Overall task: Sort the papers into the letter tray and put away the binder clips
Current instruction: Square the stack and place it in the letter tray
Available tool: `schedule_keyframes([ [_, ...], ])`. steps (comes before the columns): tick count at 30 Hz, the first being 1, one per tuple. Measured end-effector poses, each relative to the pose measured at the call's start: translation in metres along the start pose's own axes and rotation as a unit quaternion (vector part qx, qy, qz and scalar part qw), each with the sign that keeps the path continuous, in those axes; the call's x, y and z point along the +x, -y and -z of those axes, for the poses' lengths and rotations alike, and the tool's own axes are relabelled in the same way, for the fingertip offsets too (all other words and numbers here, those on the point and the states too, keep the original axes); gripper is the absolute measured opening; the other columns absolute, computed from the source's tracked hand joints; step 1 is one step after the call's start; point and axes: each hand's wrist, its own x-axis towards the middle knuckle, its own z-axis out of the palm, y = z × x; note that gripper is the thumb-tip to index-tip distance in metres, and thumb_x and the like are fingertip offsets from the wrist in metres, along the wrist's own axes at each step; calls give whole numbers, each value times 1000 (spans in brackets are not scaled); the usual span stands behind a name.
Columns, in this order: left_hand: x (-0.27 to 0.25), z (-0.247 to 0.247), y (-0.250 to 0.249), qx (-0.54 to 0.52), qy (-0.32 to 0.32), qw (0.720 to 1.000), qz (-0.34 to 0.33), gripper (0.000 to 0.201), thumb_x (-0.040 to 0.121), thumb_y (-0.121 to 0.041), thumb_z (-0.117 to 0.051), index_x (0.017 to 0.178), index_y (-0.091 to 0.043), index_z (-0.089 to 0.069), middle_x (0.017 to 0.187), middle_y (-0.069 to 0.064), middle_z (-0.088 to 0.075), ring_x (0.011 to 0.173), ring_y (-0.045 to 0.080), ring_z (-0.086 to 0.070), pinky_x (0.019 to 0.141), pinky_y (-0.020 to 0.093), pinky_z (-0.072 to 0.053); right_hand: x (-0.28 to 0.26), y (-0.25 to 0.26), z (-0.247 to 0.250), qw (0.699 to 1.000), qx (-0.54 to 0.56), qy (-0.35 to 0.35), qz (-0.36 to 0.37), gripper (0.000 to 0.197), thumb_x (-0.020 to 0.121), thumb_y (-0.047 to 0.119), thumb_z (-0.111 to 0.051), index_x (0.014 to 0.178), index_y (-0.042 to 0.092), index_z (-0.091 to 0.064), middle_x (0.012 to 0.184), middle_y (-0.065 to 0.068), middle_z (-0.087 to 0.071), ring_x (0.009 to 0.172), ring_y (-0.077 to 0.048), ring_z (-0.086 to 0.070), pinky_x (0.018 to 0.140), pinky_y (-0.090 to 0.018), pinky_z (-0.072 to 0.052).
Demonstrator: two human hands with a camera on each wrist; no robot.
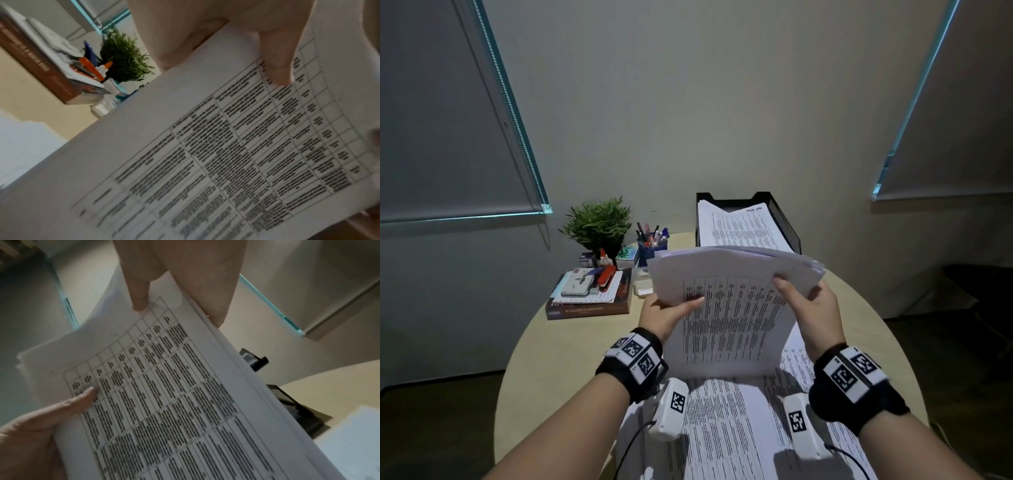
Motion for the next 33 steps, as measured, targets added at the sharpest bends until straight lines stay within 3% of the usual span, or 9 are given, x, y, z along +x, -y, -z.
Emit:
schedule_keyframes([
  [3, 4, -5, -10, 10, 20, 1000, -22, 41, 63, 1, -82, 90, -21, -61, 91, -1, -69, 89, 14, -65, 87, 34, -52, 2, 17, -7, 1000, 8, 4, 10, 56, 67, 54, -71, 105, 13, -64, 99, -8, -71, 92, -27, -68, 83, -42, -54],
  [6, 6, -5, -13, 12, 35, 999, -24, 50, 50, -14, -89, 91, -17, -62, 89, 2, -70, 93, 21, -67, 91, 39, -52, 7, 30, -10, 999, 11, -33, 19, 65, 68, 65, -59, 91, 5, -65, 81, -4, -66, 75, -22, -62, 72, -37, -49],
  [12, 6, -2, -8, -13, 66, 996, -54, 71, 28, -39, -92, 91, -21, -65, 83, -6, -75, 83, 10, -70, 81, 30, -57, 16, 35, -13, 996, 9, -85, -12, 31, 75, 39, -69, 62, 16, -54, 60, 1, -52, 59, -16, -49, 62, -31, -41],
  [17, 9, -2, -3, -27, 45, 998, -39, 53, 40, -17, -86, 89, -17, -65, 76, -8, -75, 76, 8, -70, 73, 21, -57, 16, 39, -13, 997, -8, -77, 17, 44, 78, 44, -69, 69, 1, -63, 66, -10, -54, 60, -18, -48, 61, -29, -39],
  [21, 10, -6, -4, -12, 36, 998, -42, 35, 67, 10, -76, 83, -18, -63, 67, -12, -73, 67, 1, -68, 73, 21, -56, 18, 36, -13, 996, -29, -74, 35, 15, 87, 18, -64, 73, 11, -64, 68, -1, -59, 65, -14, -52, 66, -30, -42],
  [25, 13, -5, -6, -10, 30, 999, -38, 22, 64, -9, -82, 69, -17, -62, 65, -3, -69, 64, 15, -64, 75, 31, -55, 13, 39, -7, 998, -2, -34, 60, 10, 93, 19, -57, 95, 10, -61, 79, -1, -65, 64, -8, -59, 62, -22, -49],
  [27, 14, -4, -8, -17, 26, 999, -35, 28, 54, -24, -84, 61, -13, -60, 59, 4, -63, 62, 19, -57, 74, 38, -52, 10, 36, 1, 998, 18, 27, 50, 27, 84, 25, -67, 106, 13, -56, 82, 1, -65, 62, -2, -62, 55, -19, -50],
  [30, 13, -2, -19, -48, 15, 998, -34, 27, 60, -12, -80, 84, -7, -68, 75, 1, -73, 83, 26, -67, 86, 40, -53, 3, 15, 15, 992, -56, 116, -8, 67, 52, 48, -81, 107, 18, -59, 93, 2, -72, 84, -7, -69, 74, -28, -56],
  [33, 10, -3, -30, -47, 18, 998, -48, 44, 51, -14, -88, 91, -9, -69, 77, 2, -75, 87, 27, -69, 82, 37, -55, -4, -2, 17, 989, -67, 120, -54, 58, 42, 46, -86, 91, 20, -70, 90, 1, -76, 84, -11, -70, 87, -39, -54],
])
